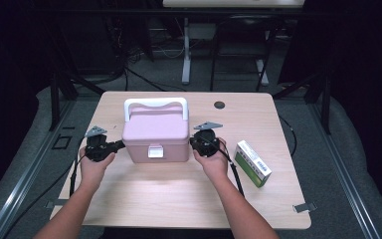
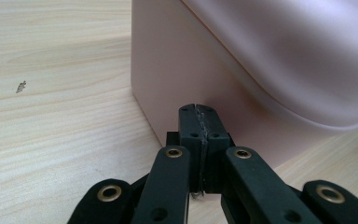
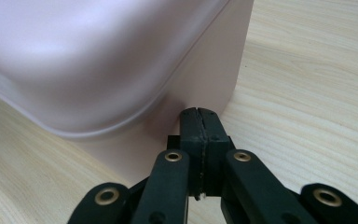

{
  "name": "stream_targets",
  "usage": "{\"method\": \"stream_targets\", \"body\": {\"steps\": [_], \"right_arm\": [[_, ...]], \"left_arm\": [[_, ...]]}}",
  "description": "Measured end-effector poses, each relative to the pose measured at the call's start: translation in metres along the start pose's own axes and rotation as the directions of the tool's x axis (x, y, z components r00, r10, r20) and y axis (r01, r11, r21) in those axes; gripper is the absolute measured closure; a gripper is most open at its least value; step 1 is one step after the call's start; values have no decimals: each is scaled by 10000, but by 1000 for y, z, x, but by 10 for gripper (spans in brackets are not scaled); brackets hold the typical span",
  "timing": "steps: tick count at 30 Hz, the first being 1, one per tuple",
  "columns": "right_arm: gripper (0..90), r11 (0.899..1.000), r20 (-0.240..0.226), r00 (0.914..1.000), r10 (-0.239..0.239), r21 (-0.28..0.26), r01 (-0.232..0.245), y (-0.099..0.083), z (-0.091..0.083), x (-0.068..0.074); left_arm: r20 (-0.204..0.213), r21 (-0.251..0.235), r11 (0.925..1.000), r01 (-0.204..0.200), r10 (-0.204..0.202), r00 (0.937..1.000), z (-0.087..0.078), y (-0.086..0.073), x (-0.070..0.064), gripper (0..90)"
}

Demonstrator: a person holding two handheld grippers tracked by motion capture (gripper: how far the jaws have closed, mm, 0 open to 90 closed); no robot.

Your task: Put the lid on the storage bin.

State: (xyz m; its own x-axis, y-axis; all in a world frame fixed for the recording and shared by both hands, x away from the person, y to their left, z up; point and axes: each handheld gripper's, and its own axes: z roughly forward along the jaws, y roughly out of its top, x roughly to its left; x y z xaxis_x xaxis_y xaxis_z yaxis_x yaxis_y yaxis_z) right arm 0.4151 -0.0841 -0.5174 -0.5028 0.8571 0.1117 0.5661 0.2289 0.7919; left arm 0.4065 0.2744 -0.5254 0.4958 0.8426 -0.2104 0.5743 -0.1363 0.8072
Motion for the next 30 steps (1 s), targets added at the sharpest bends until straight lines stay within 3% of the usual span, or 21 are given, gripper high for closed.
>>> {"method": "stream_targets", "body": {"steps": [10, 17, 30], "right_arm": [[900, 10000, 29, 10000, 73, 30, -73, -6, -9, 2], [900, 9999, 32, 9999, -155, 76, 155, -11, -16, 4], [900, 9993, 33, 9993, -359, 145, 359, -24, -32, 10]], "left_arm": [[220, -95, 9997, 237, -235, 9995, -3, -6, -5, 900], [149, 123, 9999, -72, 70, 9999, -8, -8, -13, 900], [304, 133, 9999, -52, 48, 9995, -15, -15, -24, 900]]}}
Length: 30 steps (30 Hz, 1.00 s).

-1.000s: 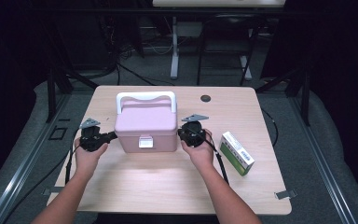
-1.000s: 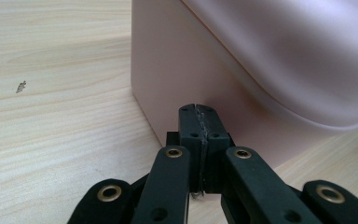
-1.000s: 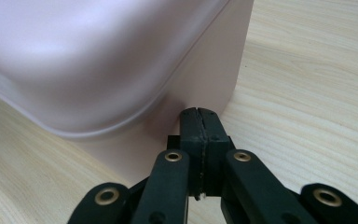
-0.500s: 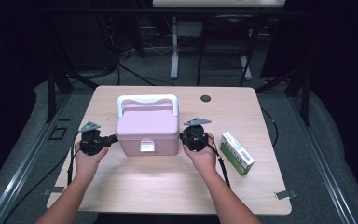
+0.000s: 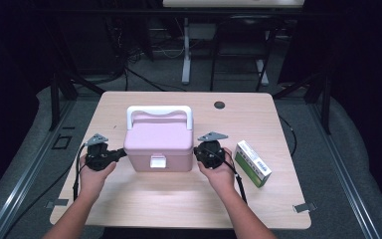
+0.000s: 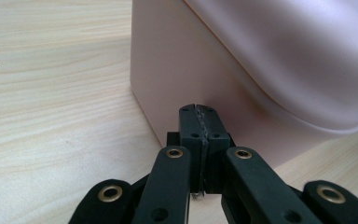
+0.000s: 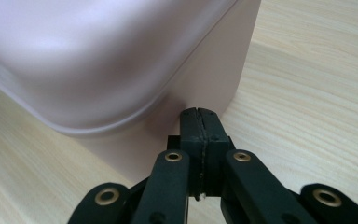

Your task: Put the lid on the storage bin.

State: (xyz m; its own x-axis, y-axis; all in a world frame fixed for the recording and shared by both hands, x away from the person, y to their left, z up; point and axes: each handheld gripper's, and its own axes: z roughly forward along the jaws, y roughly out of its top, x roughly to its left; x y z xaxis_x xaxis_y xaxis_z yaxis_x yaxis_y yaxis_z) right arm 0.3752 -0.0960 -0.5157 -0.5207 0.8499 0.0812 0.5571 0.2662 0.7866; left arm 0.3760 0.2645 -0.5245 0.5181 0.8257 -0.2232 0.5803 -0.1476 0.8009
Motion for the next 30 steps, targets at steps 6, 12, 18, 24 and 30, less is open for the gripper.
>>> {"method": "stream_targets", "body": {"steps": [6, 12, 18, 24, 30], "right_arm": [[900, 9999, -28, 10000, -79, -63, 79, -8, -9, 3], [900, 9999, -12, 10000, -67, -119, 67, -15, -17, 4], [900, 9998, 15, 10000, -58, -215, 58, -23, -25, 6], [900, 9998, 72, 10000, -27, -210, 28, -30, -34, 6], [900, 9997, 68, 10000, -6, -241, 8, -35, -40, 7]], "left_arm": [[67, -1, 10000, -12, 12, 10000, -3, -5, -7, 900], [162, -19, 9999, -108, 109, 9998, -6, -9, -14, 900], [260, 34, 9998, -194, 194, 9995, -9, -13, -20, 900], [282, 29, 9991, -416, 415, 9987, -12, -17, -29, 900], [411, 47, 9991, -429, 427, 9982, -14, -21, -35, 900]]}}
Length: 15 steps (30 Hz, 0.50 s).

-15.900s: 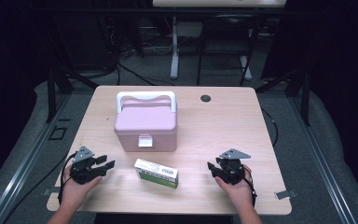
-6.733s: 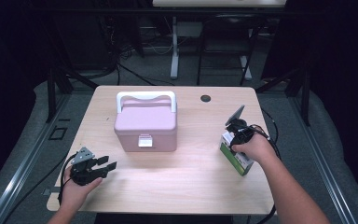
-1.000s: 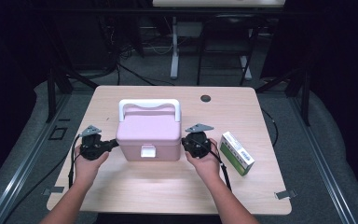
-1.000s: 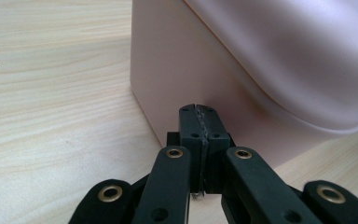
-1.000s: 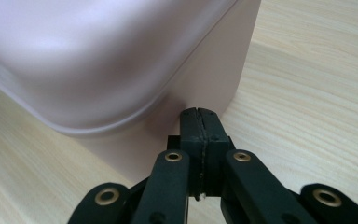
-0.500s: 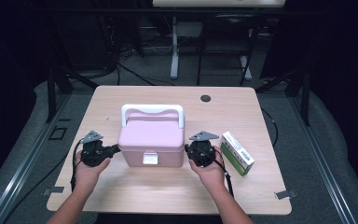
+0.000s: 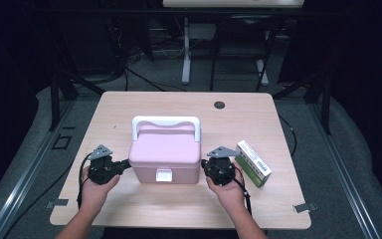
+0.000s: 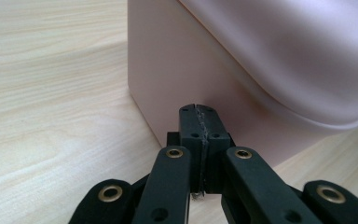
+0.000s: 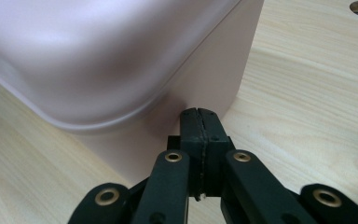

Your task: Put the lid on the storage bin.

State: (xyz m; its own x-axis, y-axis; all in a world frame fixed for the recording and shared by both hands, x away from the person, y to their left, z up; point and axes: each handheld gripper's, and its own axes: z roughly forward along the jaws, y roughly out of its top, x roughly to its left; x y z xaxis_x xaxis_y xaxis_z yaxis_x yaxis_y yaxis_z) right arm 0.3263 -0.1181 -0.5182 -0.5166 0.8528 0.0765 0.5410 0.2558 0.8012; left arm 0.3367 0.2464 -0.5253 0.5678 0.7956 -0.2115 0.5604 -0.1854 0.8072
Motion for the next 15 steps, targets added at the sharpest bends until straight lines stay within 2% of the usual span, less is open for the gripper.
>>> {"method": "stream_targets", "body": {"steps": [15], "right_arm": [[900, 9999, 3, 10000, -15, 111, 15, -15, -22, 6]], "left_arm": [[236, 168, 9994, -309, 305, 9993, -10, -10, -17, 900]]}}
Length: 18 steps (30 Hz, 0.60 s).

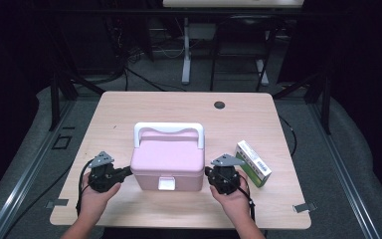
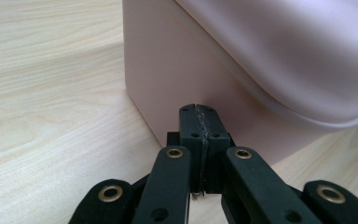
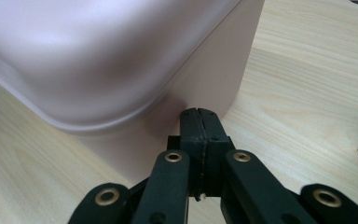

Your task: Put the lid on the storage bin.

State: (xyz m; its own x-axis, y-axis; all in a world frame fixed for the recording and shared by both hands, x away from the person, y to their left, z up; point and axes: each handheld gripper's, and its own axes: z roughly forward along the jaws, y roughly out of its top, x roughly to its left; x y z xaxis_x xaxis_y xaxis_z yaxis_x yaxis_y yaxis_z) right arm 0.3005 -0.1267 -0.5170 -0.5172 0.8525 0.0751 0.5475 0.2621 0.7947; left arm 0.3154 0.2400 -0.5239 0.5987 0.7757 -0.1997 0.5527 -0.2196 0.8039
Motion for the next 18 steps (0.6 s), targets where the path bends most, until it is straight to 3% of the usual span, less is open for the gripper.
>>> {"method": "stream_targets", "body": {"steps": [18], "right_arm": [[900, 9998, -47, 9999, -147, 95, 147, -14, -19, 7]], "left_arm": [[285, 120, 9999, -106, 102, 9995, -11, -11, -16, 900]]}}
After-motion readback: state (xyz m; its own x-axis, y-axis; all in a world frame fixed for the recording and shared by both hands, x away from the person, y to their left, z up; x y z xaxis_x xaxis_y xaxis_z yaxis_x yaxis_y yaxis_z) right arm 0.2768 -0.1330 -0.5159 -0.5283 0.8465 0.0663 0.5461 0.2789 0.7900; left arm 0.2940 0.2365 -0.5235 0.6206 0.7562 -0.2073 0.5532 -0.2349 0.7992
